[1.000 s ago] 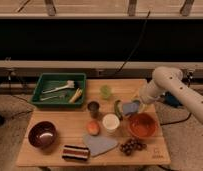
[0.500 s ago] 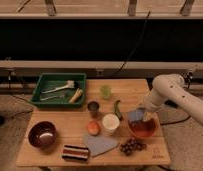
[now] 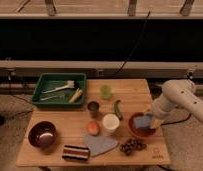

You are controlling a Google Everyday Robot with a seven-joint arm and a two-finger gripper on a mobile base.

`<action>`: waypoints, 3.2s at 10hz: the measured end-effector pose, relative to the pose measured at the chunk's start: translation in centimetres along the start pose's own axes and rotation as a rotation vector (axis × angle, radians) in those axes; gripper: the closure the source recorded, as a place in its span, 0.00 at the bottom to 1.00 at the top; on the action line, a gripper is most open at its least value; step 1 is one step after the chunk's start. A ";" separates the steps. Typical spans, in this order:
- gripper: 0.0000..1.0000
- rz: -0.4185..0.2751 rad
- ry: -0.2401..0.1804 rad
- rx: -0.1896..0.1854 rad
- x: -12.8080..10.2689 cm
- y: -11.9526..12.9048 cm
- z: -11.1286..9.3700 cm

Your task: Wipe red bowl with sponge

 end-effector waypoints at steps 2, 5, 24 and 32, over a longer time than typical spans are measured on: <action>1.00 0.041 0.018 0.002 2.3 0.1 -0.6; 1.00 0.054 0.025 -0.001 4.0 -0.3 -0.2; 1.00 0.075 -0.033 -0.079 1.9 1.5 0.6; 1.00 0.018 -0.080 -0.037 -1.9 -4.2 2.6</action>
